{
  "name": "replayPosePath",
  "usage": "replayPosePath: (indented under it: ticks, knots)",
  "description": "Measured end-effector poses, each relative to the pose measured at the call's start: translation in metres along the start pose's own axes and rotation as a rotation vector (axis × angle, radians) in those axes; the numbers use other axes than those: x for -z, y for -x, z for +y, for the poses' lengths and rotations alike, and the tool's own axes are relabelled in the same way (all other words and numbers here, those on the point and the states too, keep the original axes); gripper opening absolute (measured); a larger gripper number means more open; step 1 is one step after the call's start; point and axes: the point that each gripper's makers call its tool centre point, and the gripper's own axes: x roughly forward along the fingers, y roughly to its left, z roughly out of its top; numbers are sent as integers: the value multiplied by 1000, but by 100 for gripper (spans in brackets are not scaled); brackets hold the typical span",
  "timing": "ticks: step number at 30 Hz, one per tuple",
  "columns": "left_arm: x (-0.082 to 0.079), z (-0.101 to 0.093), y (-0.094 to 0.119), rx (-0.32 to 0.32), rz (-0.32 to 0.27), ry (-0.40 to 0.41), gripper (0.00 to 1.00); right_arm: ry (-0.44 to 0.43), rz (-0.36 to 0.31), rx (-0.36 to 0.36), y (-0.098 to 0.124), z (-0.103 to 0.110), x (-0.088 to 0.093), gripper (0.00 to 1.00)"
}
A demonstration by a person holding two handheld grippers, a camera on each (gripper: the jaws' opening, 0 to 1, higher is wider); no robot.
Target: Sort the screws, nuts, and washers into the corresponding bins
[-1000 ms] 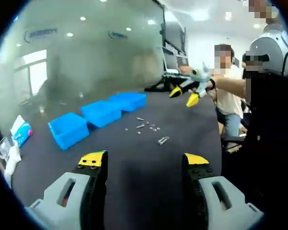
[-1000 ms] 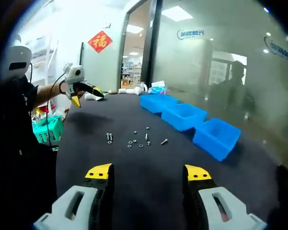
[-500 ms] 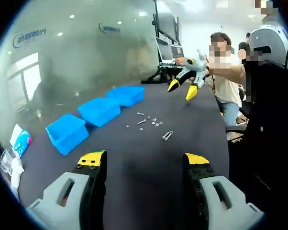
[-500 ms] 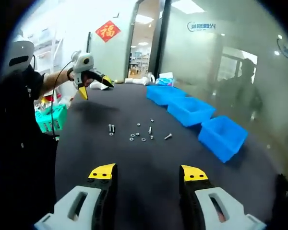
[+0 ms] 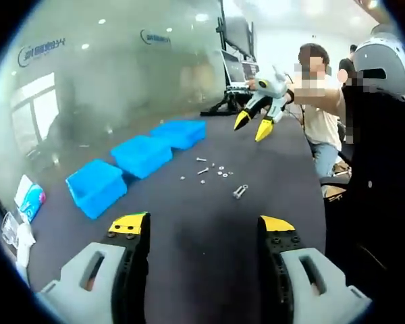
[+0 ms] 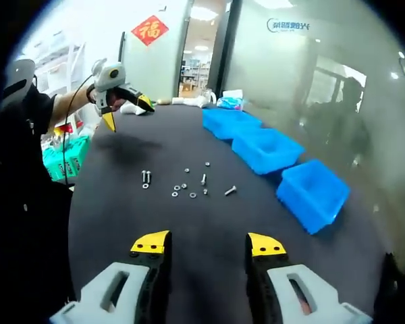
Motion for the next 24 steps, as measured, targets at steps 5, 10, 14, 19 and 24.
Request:
replayPosePath:
  ticks: [5,10,14,19,24]
  knots:
    - [2,1,1,-2,3,-2,63,15,13,10,-11,-2,-9,34]
    - [1,3,3,-10,-13,-2,63,31,37,25,-31,-9,-18,30]
    - [-2,7,5,-30,-32,0,62,22,58,33,-49,-20,-23,27]
    - [0,6,8,-30,-28,-8,63,23,75,24,-71,-19,-29,26]
    - [4,6,10,-26,-25,-2,63,8,92,18,-87,-23,-31,23]
